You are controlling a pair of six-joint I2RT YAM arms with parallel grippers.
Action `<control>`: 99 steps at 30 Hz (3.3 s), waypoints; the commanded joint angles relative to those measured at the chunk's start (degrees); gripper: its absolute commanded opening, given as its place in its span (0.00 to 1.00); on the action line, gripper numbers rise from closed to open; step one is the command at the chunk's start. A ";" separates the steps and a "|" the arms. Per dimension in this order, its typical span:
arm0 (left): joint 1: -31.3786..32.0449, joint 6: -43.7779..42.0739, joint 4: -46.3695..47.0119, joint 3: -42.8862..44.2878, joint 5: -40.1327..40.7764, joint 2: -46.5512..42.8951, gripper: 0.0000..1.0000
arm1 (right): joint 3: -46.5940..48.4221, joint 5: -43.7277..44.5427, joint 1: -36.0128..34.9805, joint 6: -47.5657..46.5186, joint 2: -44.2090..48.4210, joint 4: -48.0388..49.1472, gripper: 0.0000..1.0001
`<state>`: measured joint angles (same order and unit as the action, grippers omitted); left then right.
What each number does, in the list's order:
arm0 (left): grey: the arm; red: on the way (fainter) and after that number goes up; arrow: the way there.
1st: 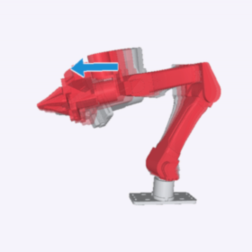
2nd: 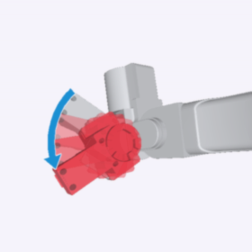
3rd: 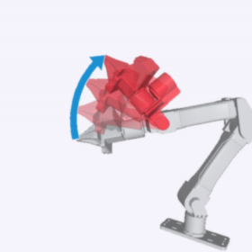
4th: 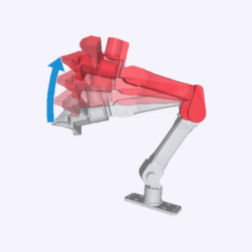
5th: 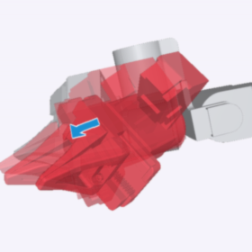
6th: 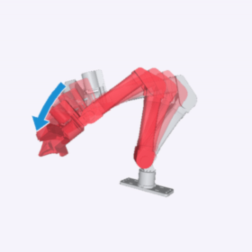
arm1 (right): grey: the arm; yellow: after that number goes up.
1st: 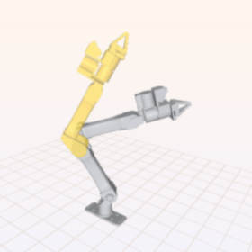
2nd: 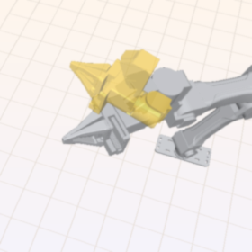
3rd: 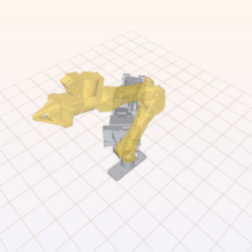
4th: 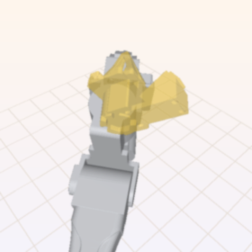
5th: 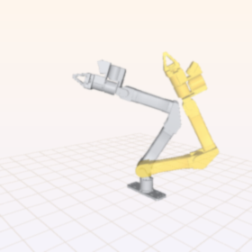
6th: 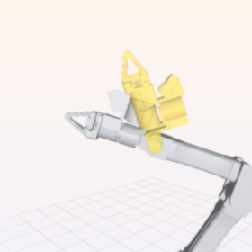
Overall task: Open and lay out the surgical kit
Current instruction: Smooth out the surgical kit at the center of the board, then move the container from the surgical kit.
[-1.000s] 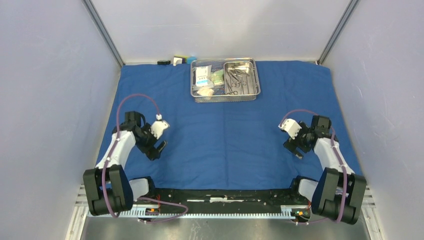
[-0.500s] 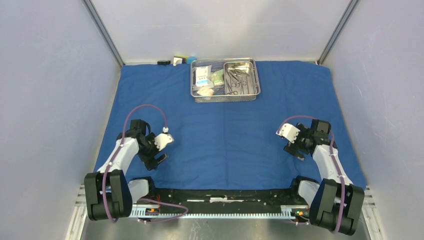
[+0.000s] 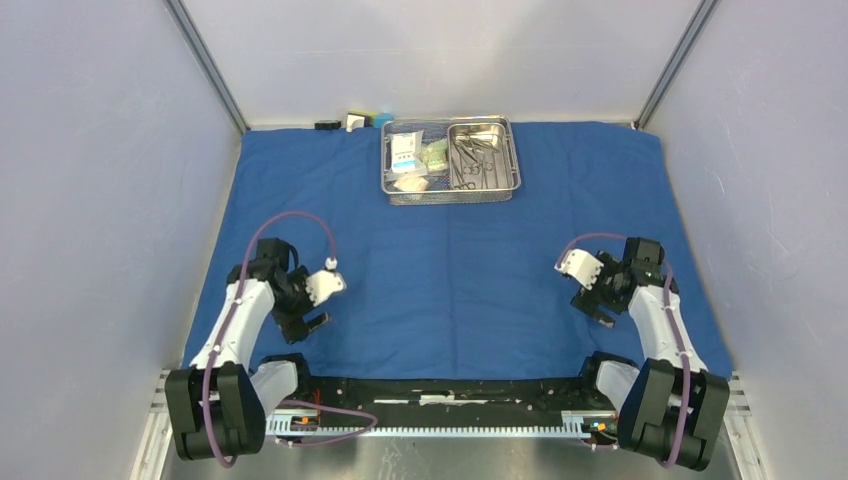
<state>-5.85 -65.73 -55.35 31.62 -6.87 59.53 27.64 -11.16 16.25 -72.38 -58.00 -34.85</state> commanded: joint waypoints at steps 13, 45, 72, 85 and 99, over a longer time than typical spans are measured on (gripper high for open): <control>12.90 52.31 25.83 34.98 -14.25 23.42 0.96 | 23.42 -14.34 -12.12 47.32 -13.61 23.28 0.91; 17.36 84.81 40.49 65.99 -15.63 67.49 0.58 | 53.78 -14.68 -20.02 73.81 -60.66 38.51 0.57; 12.12 71.88 34.17 56.02 -7.01 52.71 0.02 | 50.50 -24.35 -31.03 76.14 -54.42 40.03 0.14; -0.01 65.82 29.74 55.32 -4.81 52.48 0.02 | 56.23 -24.76 -42.86 77.30 -59.74 38.34 0.14; -2.66 65.78 28.44 66.67 -6.55 61.14 0.02 | 69.70 -27.86 -45.18 80.85 -69.45 33.53 0.14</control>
<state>-8.67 1.30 -32.97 92.01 -11.44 118.50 96.31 -24.34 -25.89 8.62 -128.05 -3.86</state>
